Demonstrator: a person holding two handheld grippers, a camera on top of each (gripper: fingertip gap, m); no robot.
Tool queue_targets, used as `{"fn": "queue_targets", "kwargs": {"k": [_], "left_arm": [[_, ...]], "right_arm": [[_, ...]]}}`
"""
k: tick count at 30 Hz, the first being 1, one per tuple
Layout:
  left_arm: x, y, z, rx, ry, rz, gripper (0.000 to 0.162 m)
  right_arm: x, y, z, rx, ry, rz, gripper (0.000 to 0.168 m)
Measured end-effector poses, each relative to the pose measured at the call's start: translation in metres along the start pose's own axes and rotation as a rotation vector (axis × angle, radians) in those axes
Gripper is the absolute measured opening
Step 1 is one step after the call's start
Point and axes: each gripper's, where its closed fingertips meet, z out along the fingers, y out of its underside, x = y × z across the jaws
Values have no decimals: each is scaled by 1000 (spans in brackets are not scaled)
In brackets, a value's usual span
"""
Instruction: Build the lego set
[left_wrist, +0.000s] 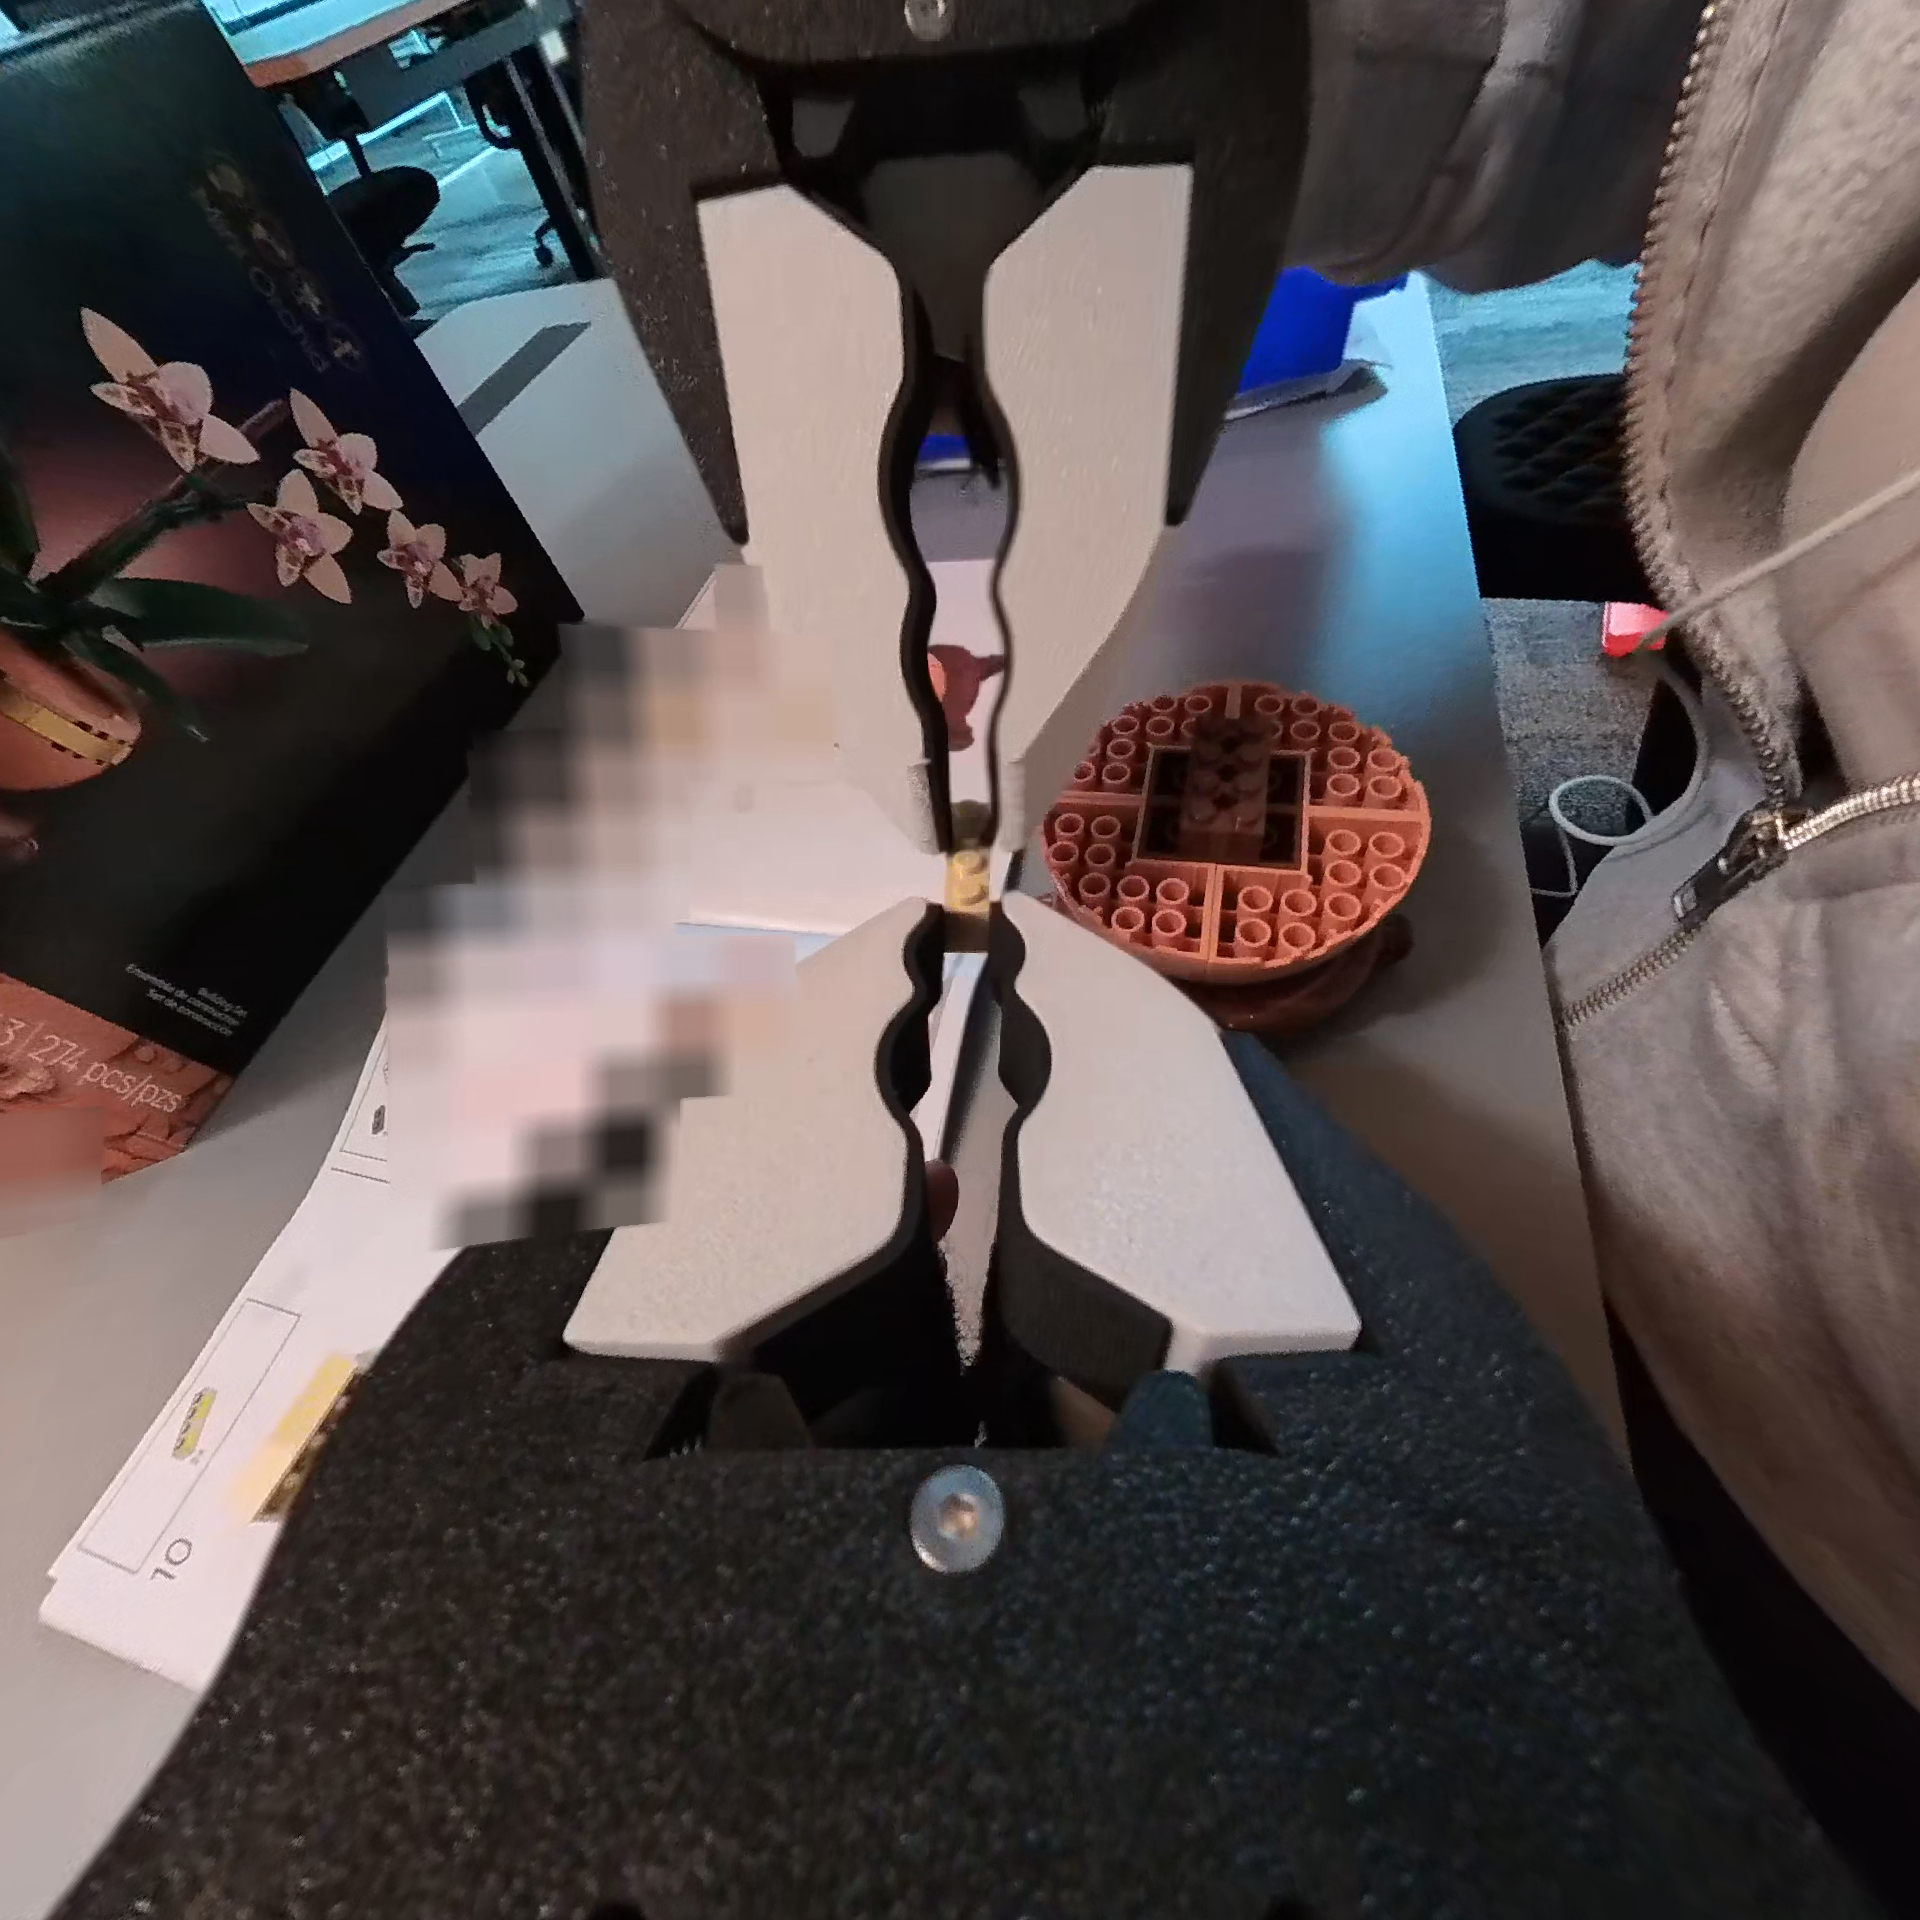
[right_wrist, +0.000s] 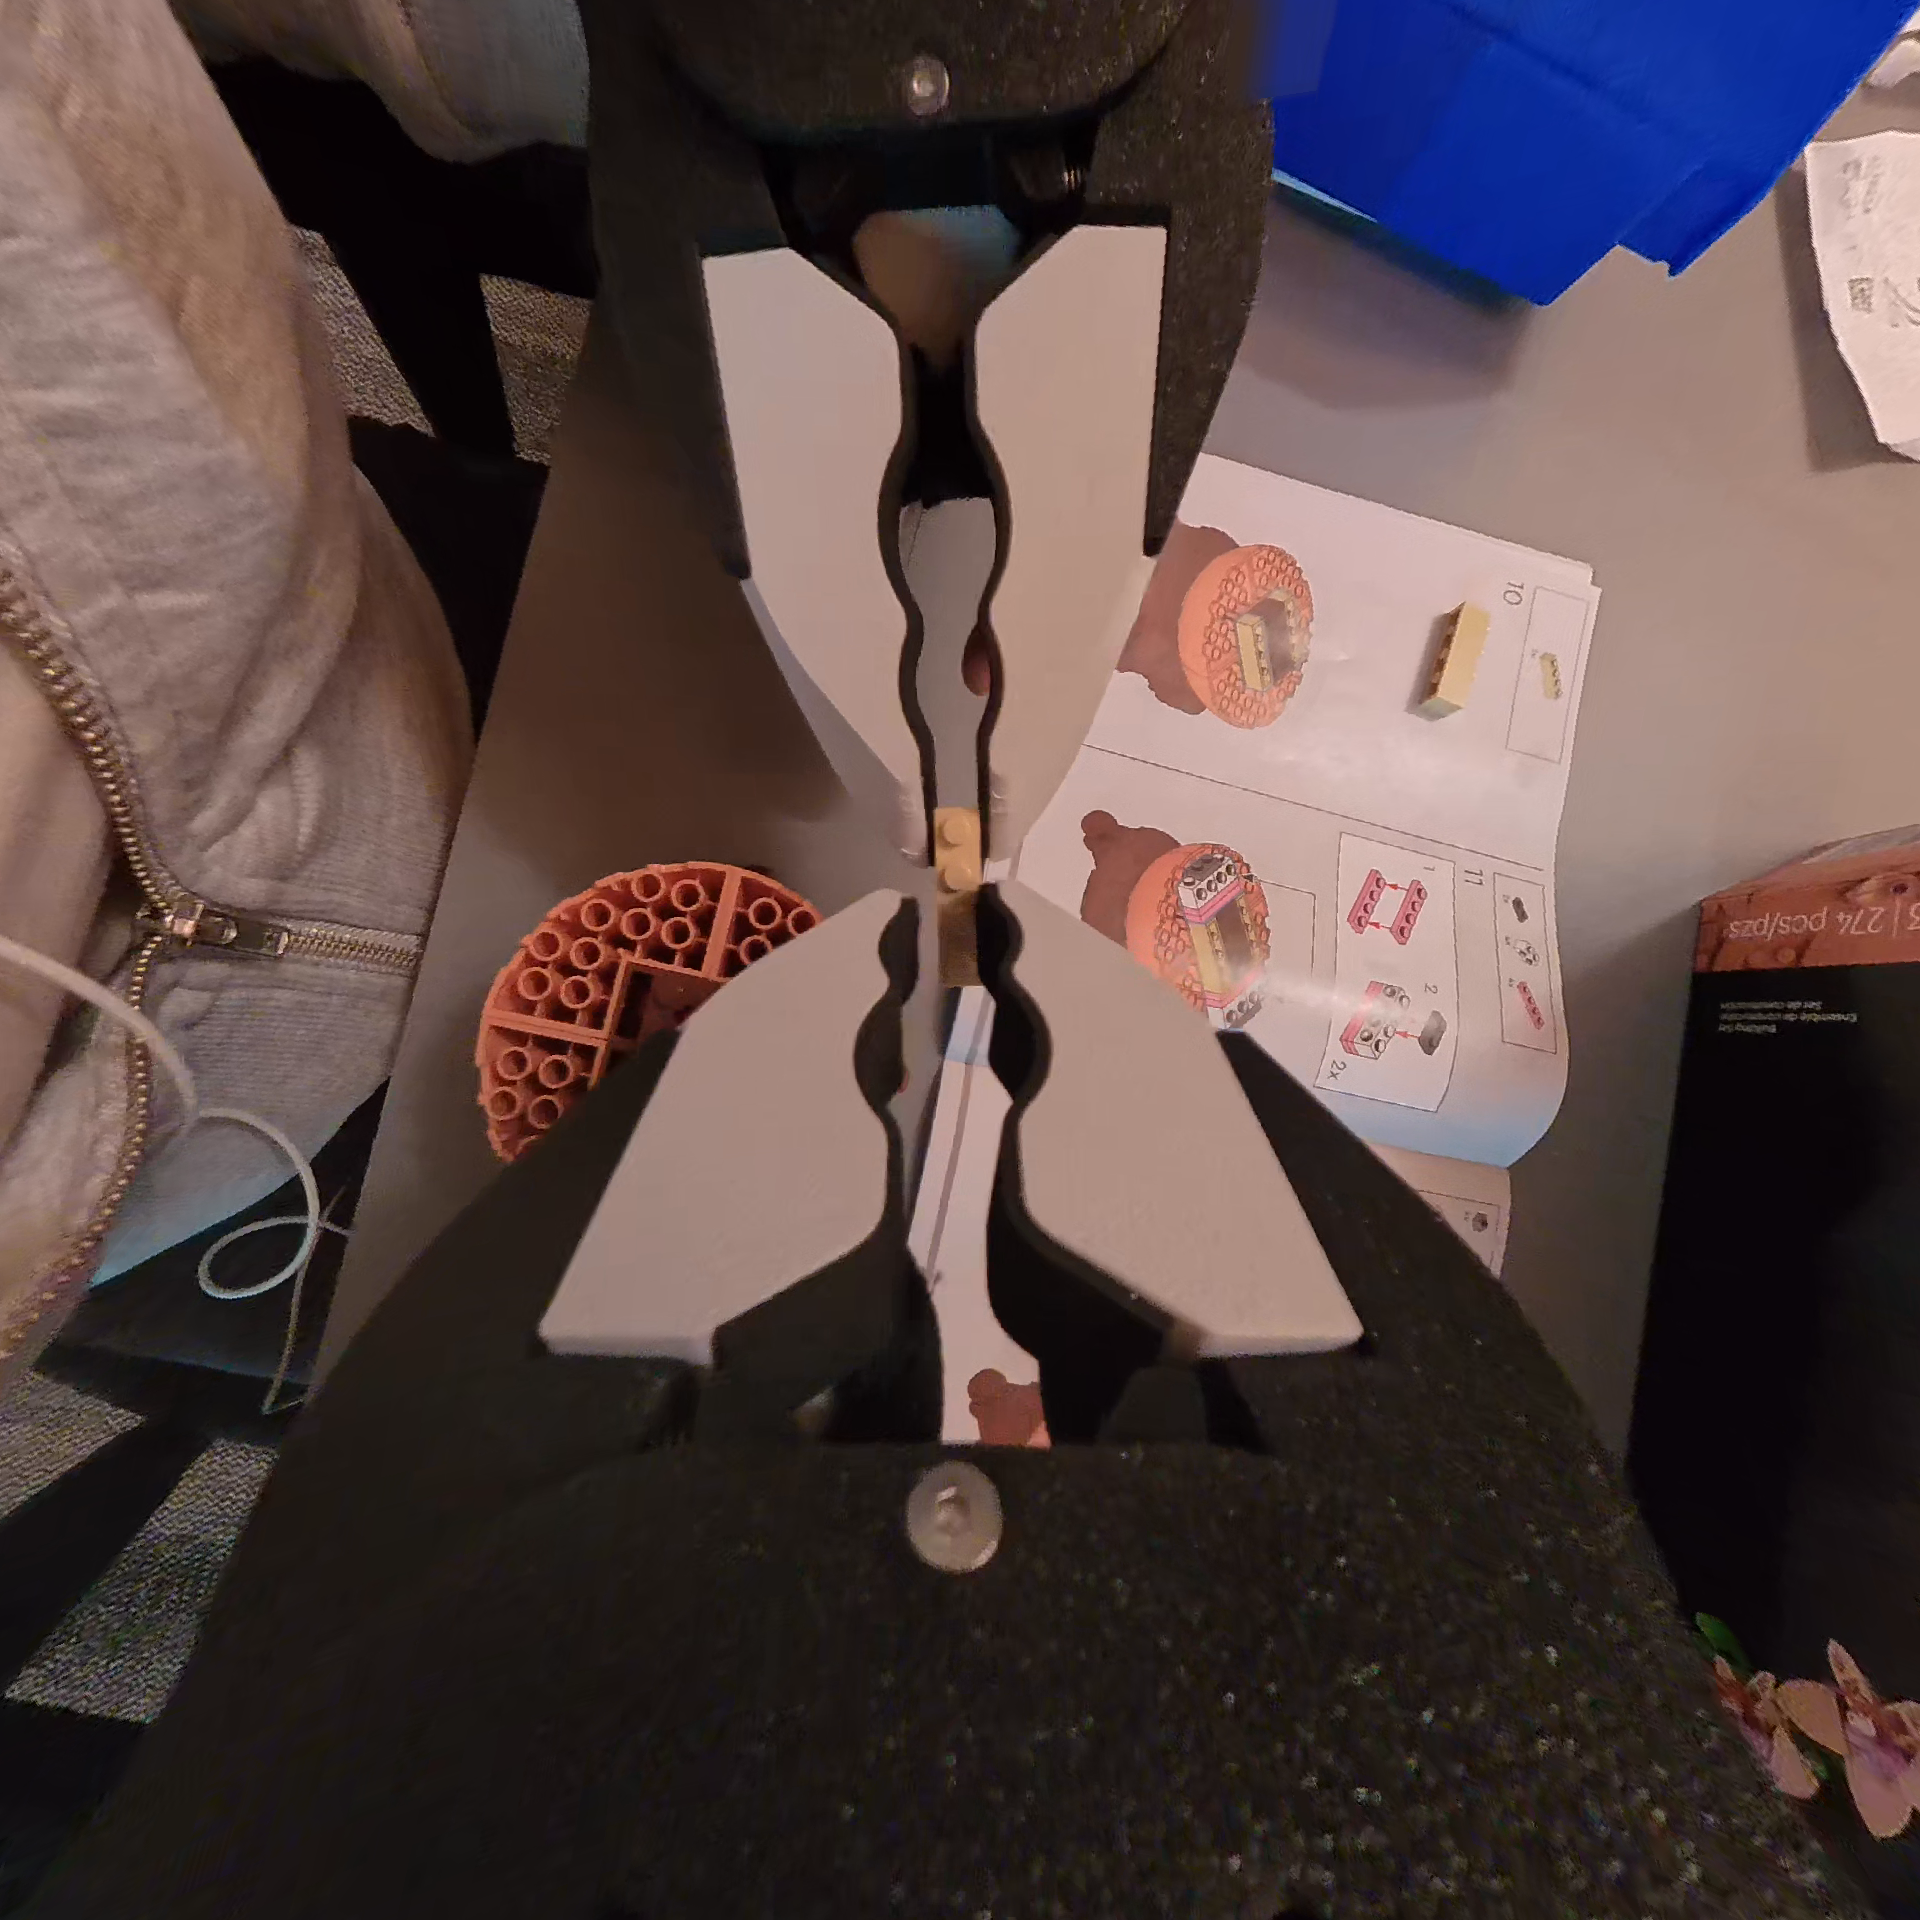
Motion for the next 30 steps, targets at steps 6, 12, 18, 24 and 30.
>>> {"fn": "queue_targets", "kwargs": {"k": [6,12,18,24,30], "left_arm": [[-1,-6,-2,35,-3,-16,7],[-1,-7,-1,19,-4,1,8],[-1,-11,0,32,8,6,7],[3,-12,3,25,34,21,8],[7,-15,4,25,53,43,7]], "right_arm": [[3,4,-1,-17,10,25,22],[3,1,-3,2,18,26,12],[2,3,-5,-19,32,13,8],[-2,4,-6,-42,39,35,12],[-6,2,-11,-61,57,43,11]]}}
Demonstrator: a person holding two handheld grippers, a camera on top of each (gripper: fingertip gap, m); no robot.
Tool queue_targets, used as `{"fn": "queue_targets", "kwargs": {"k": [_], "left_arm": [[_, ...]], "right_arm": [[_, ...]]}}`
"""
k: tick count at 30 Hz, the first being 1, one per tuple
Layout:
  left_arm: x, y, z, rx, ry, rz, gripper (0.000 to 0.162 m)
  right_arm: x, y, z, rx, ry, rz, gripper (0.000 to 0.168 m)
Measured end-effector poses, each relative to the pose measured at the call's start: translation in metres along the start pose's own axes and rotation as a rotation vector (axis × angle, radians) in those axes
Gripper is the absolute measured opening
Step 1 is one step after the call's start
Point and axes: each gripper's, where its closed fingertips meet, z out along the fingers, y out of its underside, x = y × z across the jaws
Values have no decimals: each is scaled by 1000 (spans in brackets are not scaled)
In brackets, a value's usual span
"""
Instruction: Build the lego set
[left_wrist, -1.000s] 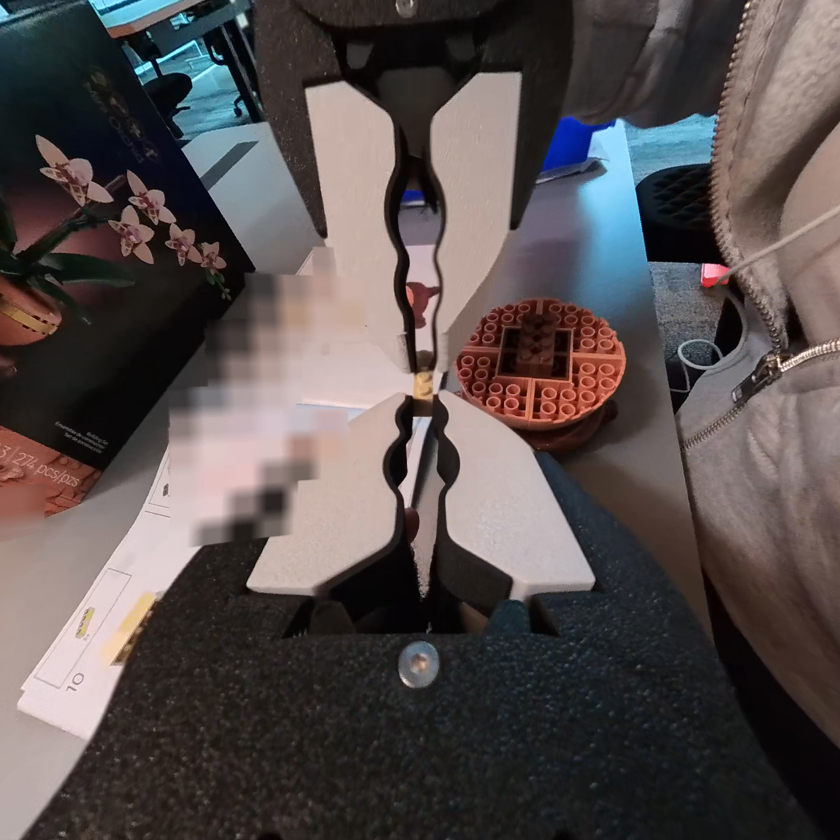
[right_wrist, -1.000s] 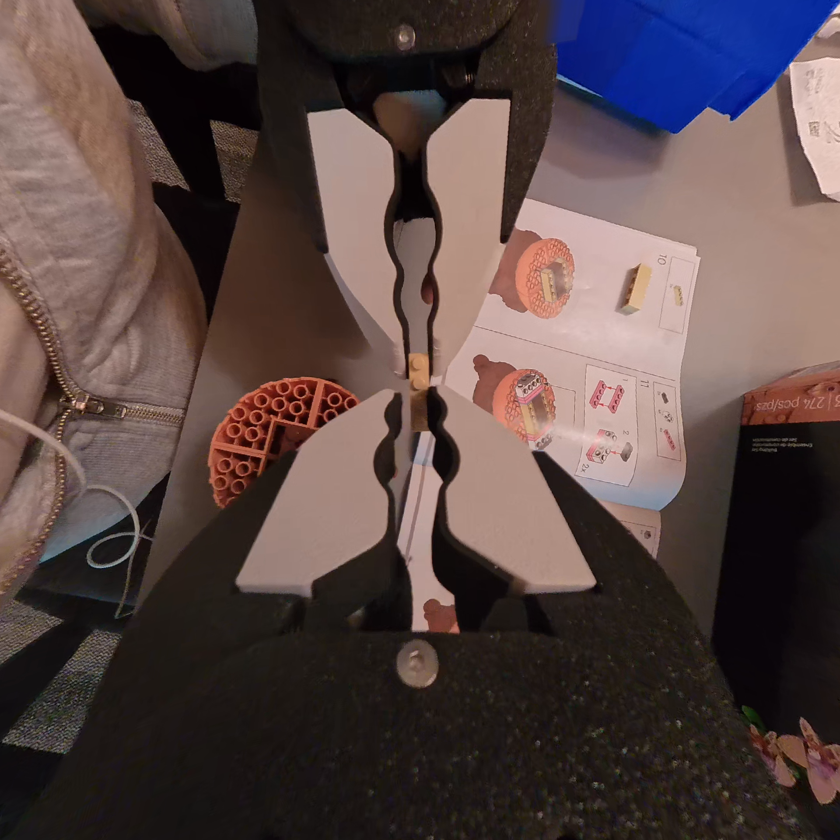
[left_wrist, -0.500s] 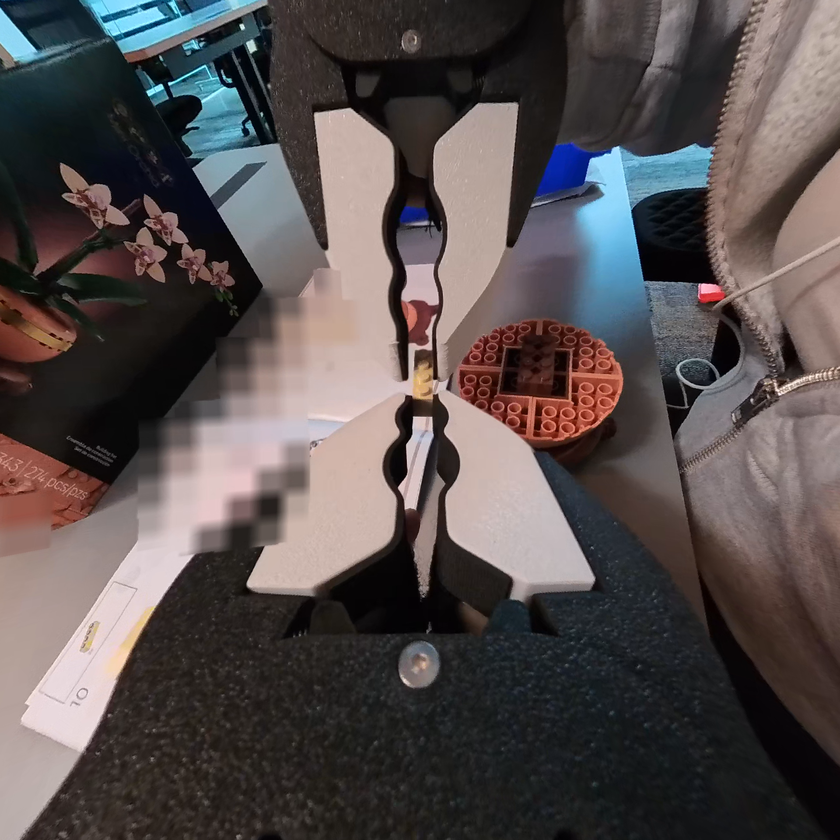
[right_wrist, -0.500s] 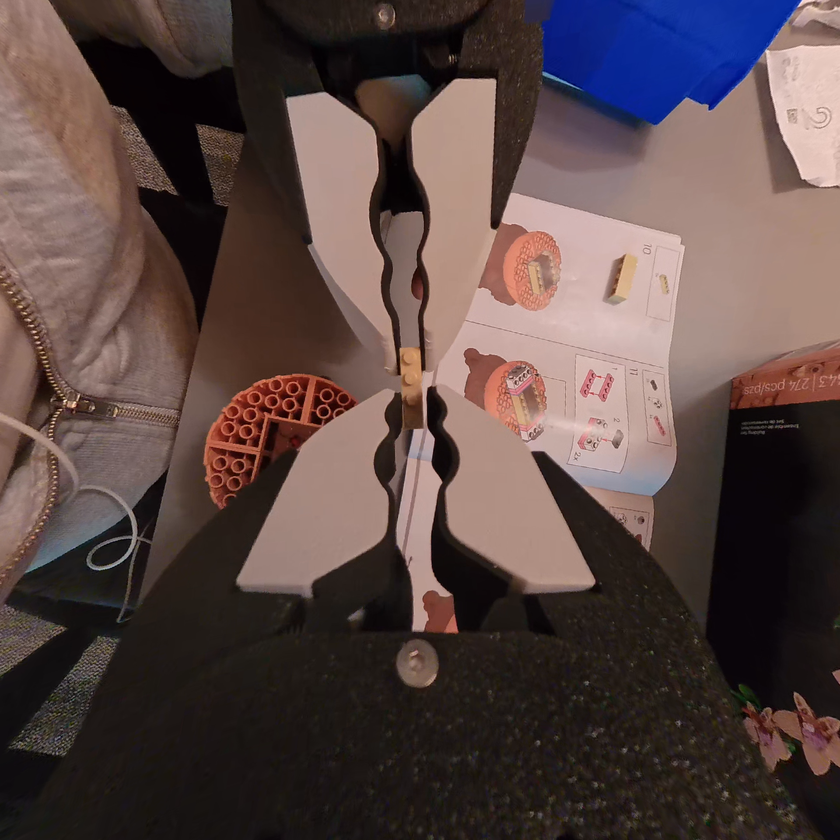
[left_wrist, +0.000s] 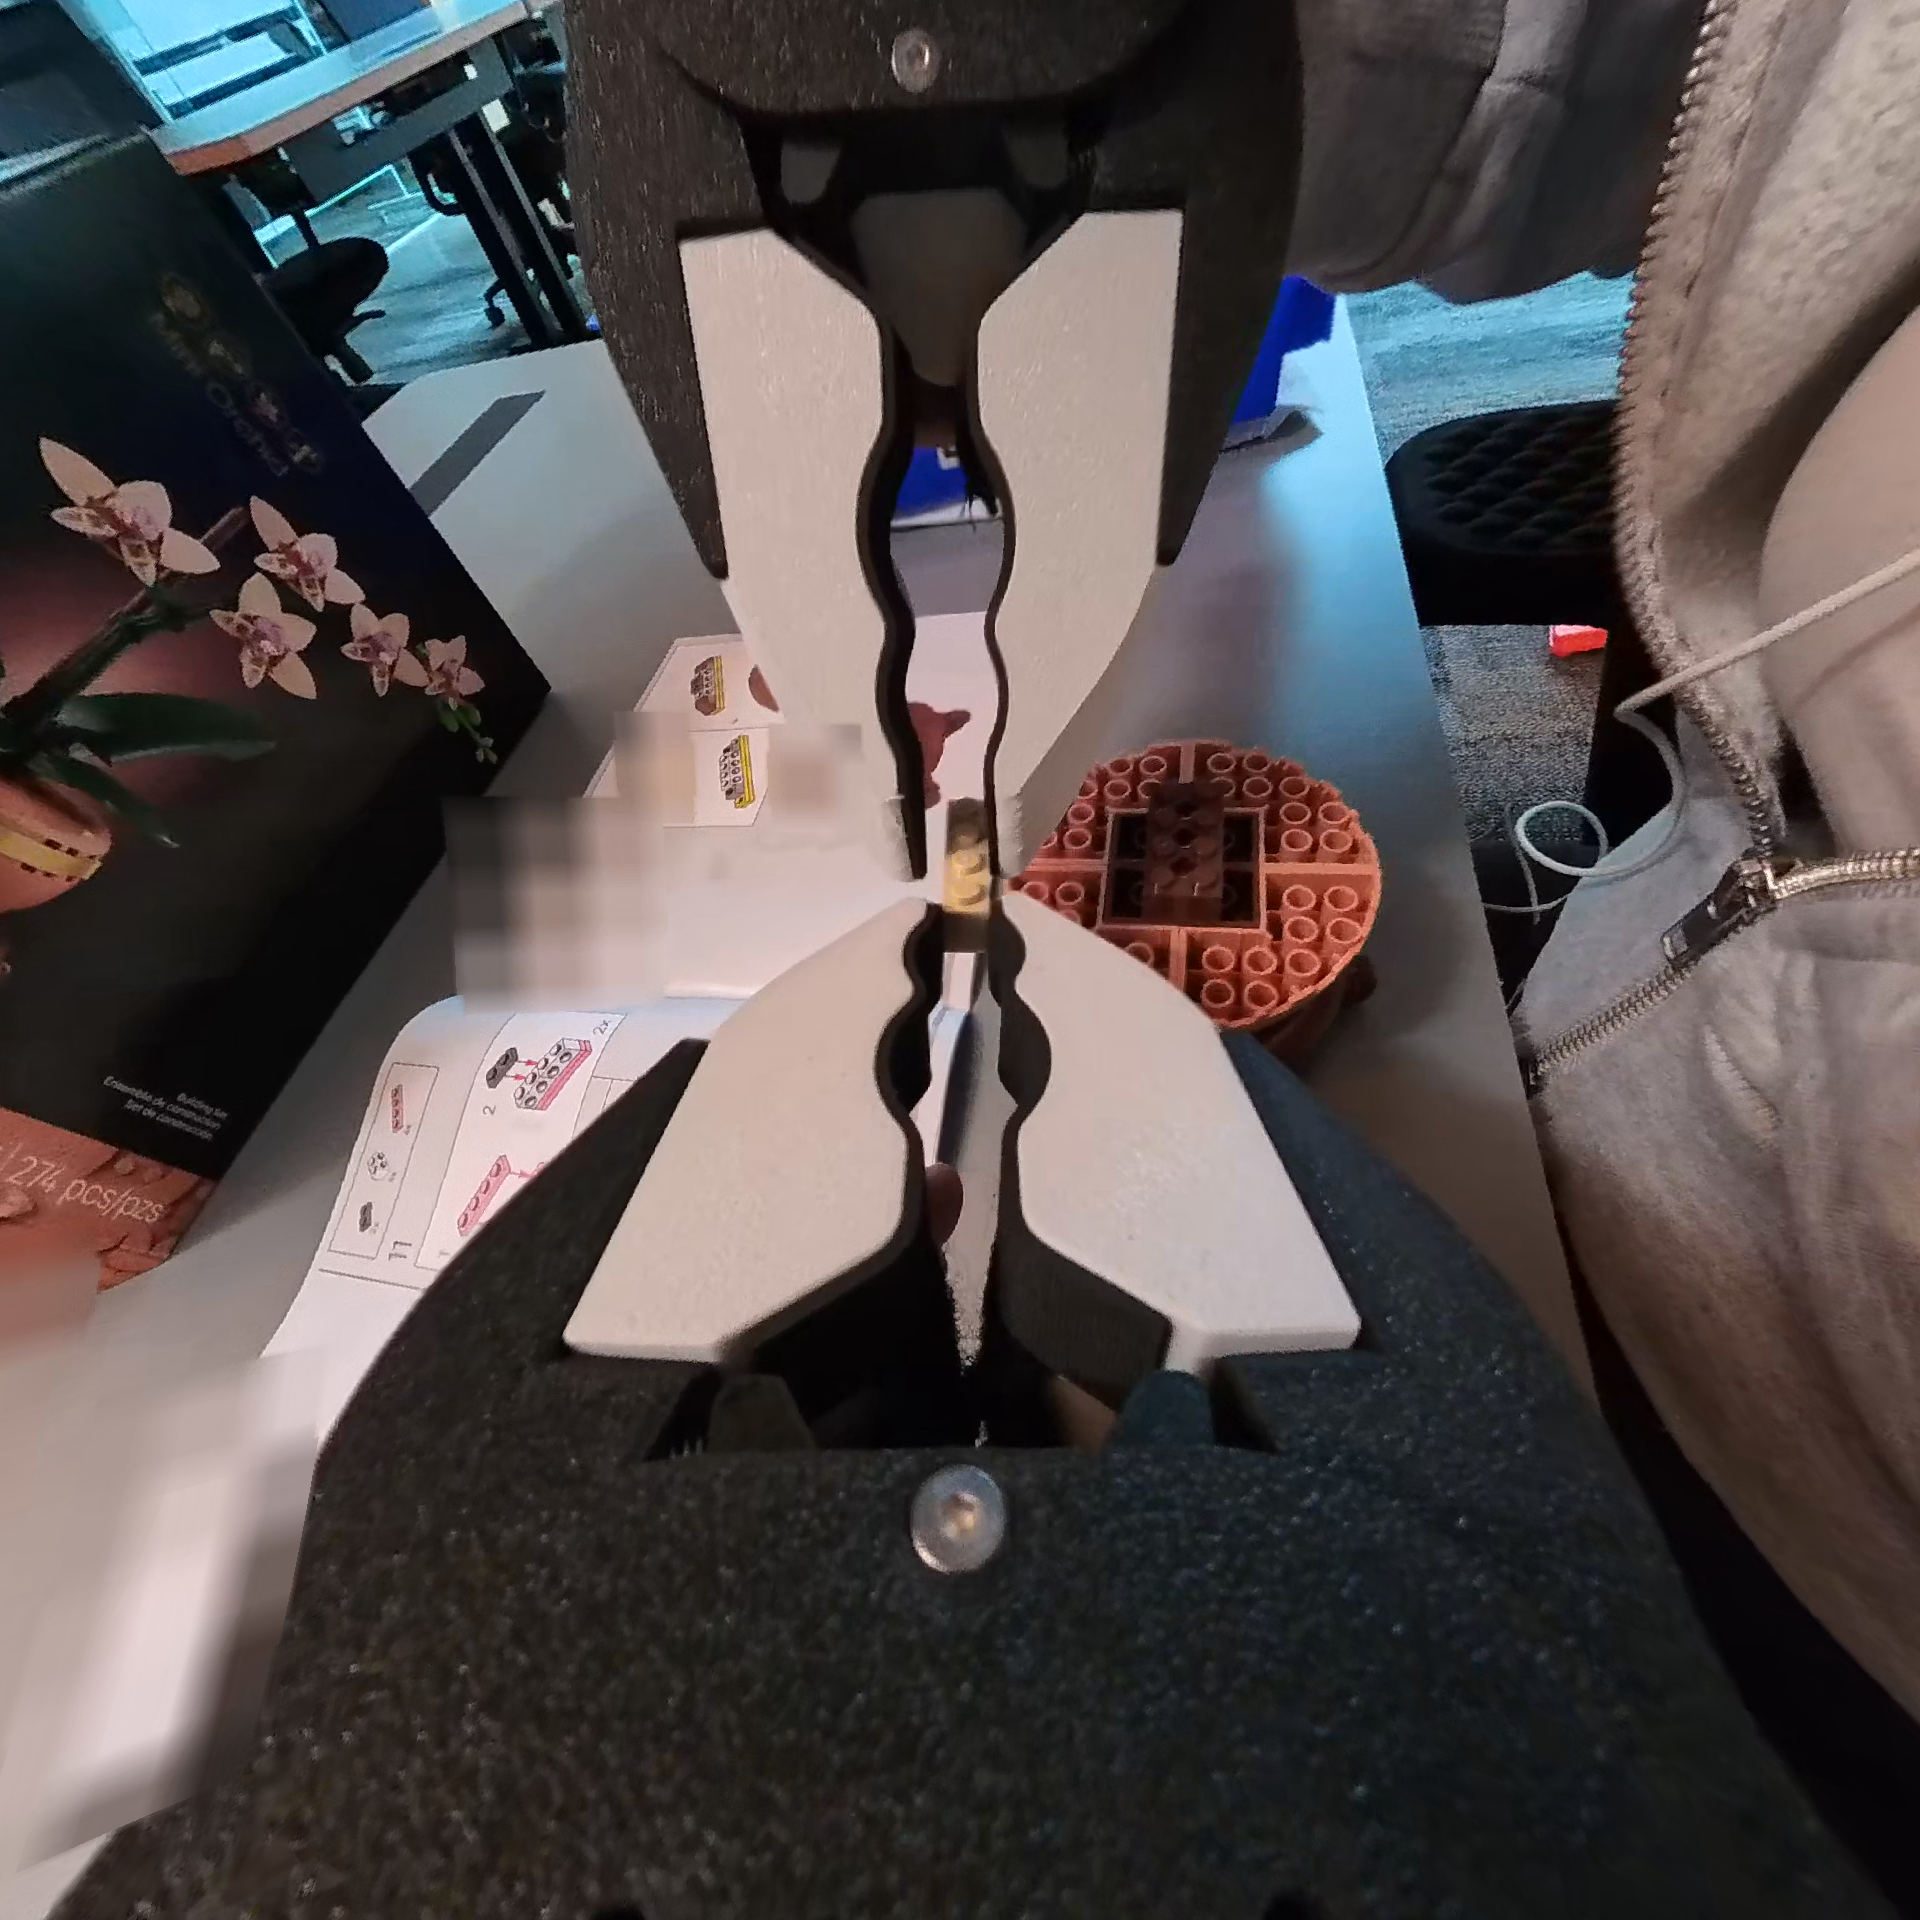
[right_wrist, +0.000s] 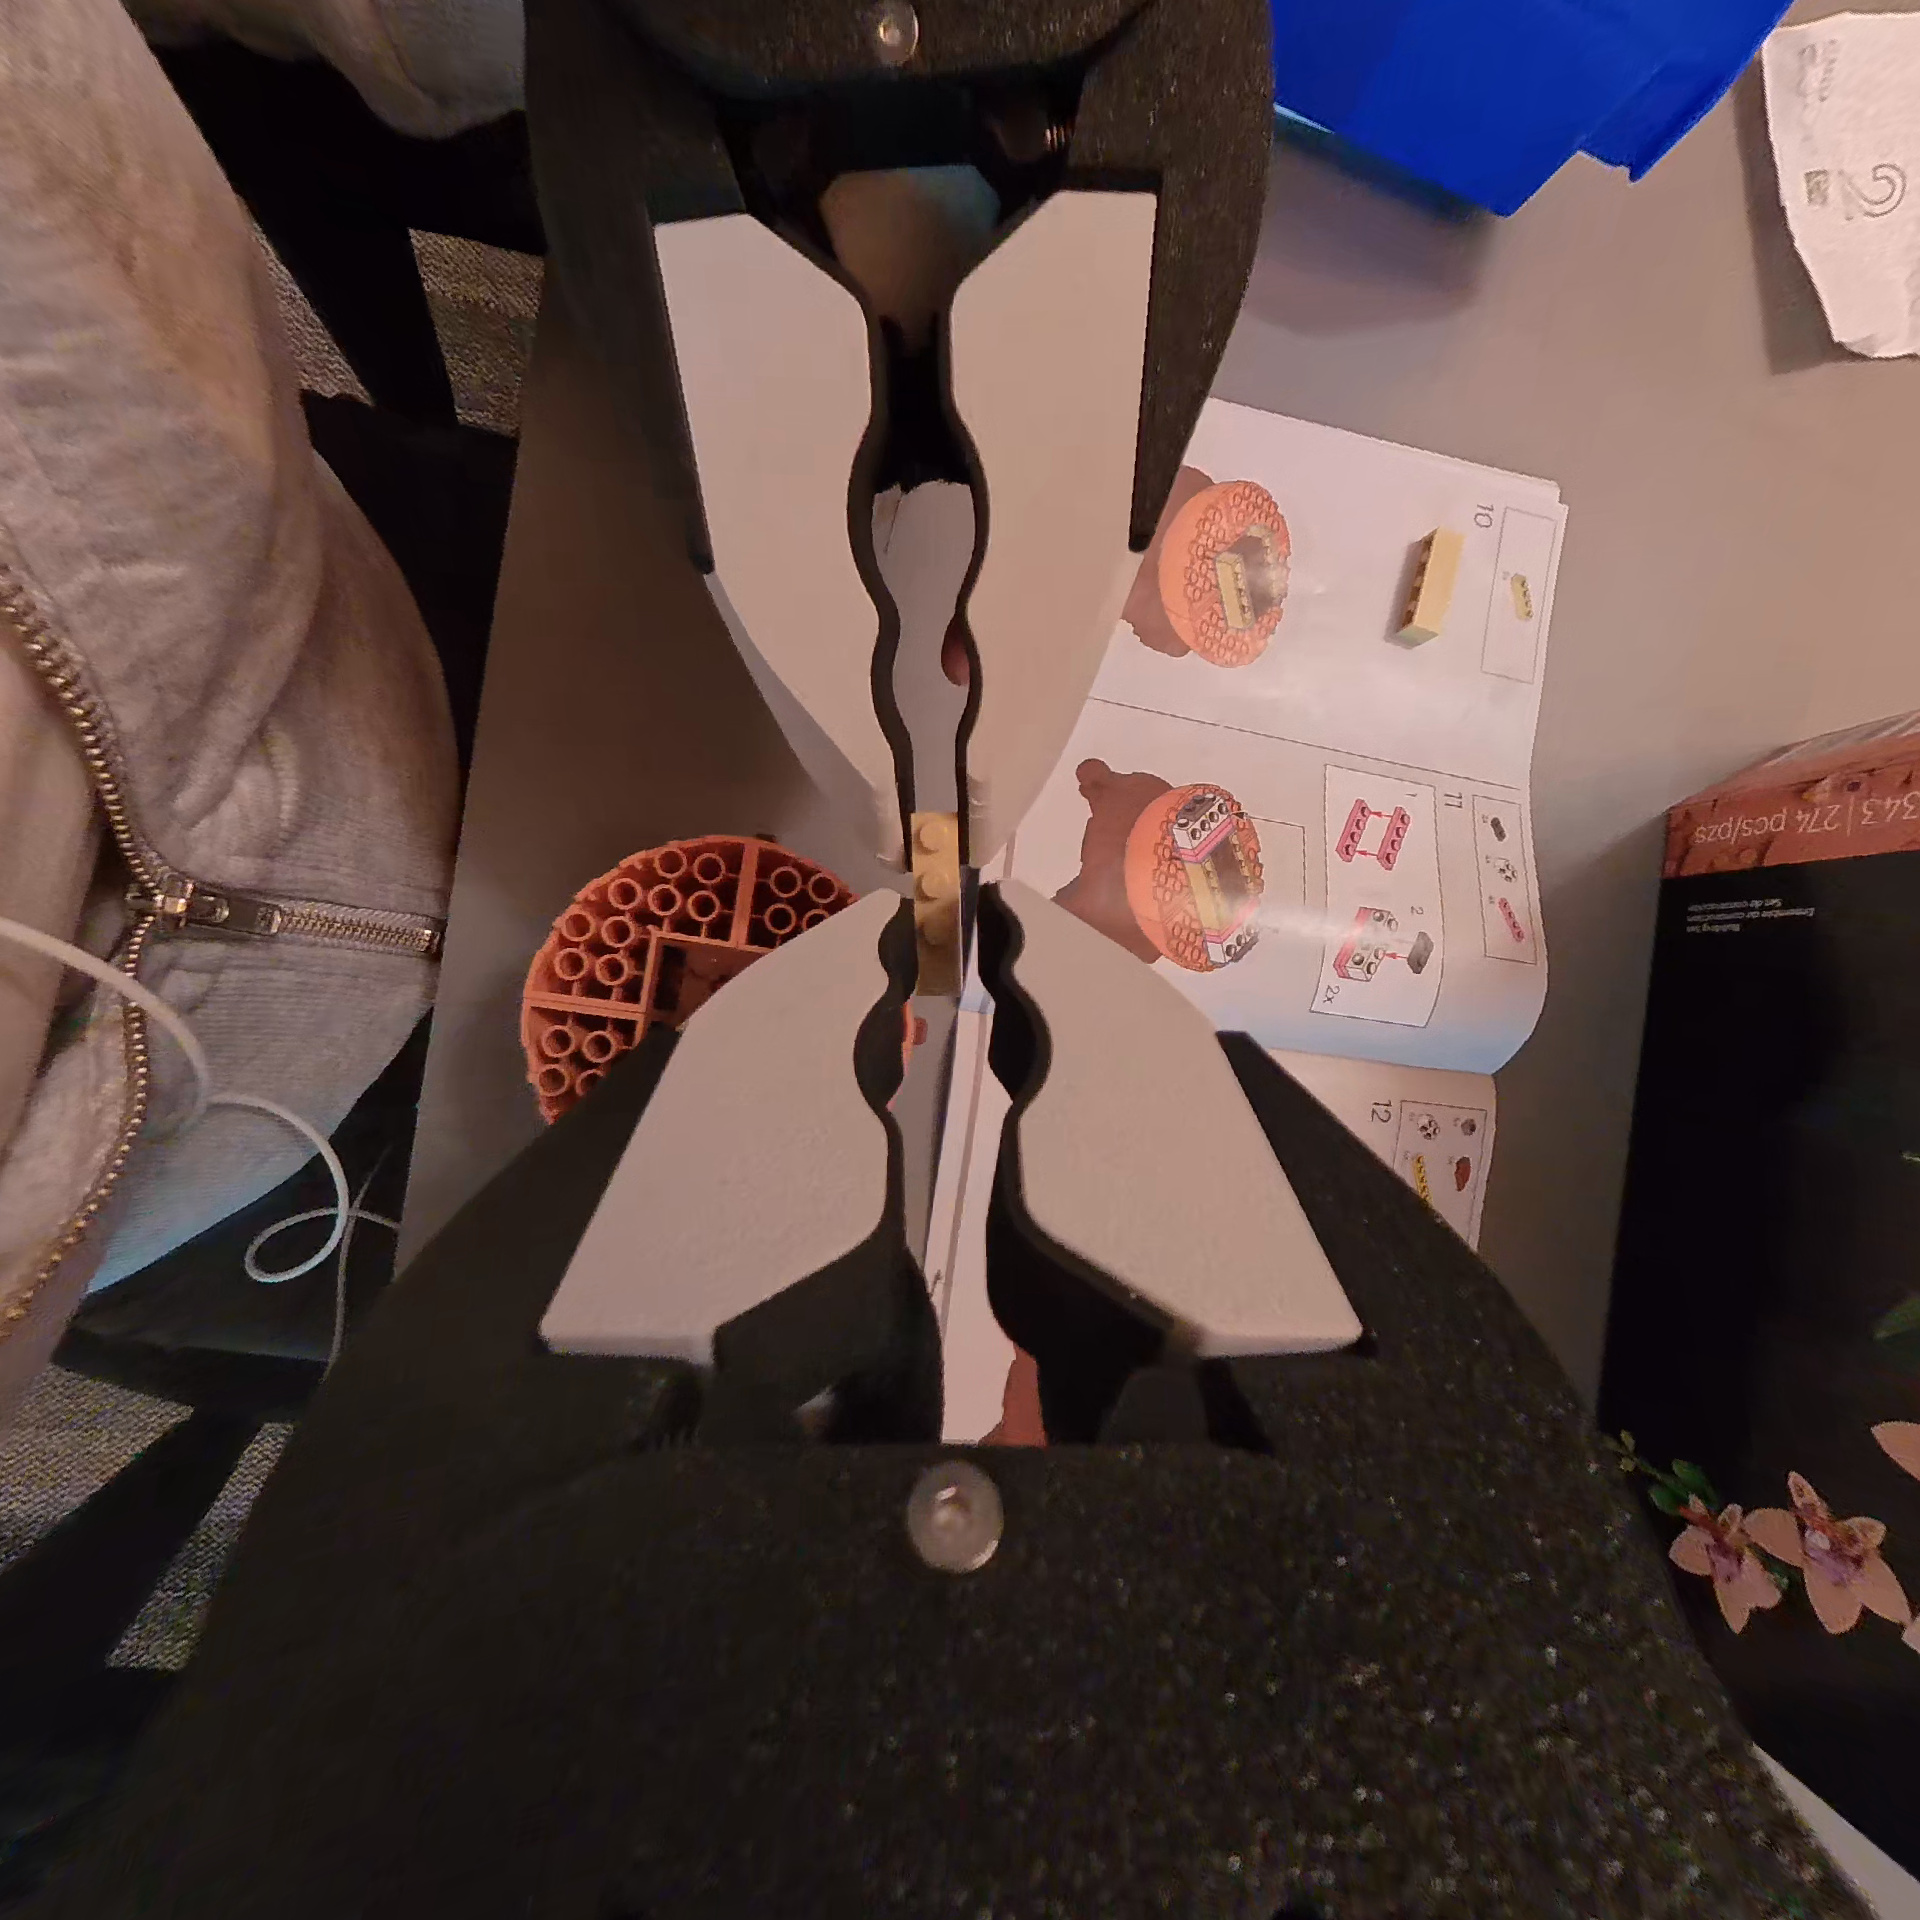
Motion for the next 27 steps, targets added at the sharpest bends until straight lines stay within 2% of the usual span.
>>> {"fn": "queue_targets", "kwargs": {"k": [16,22,25,27], "left_arm": [[3,0,0,-28,-2,60,8],[2,-6,2,6,-20,14,8],[1,-7,-2,29,-41,-50,24],[4,-5,-6,44,-51,-92,26]], "right_arm": [[-3,1,-1,-81,23,-4,8],[-1,3,-10,-86,33,56,7],[-5,13,-23,-125,7,127,7],[-12,21,-25,-158,-33,181,7]]}}
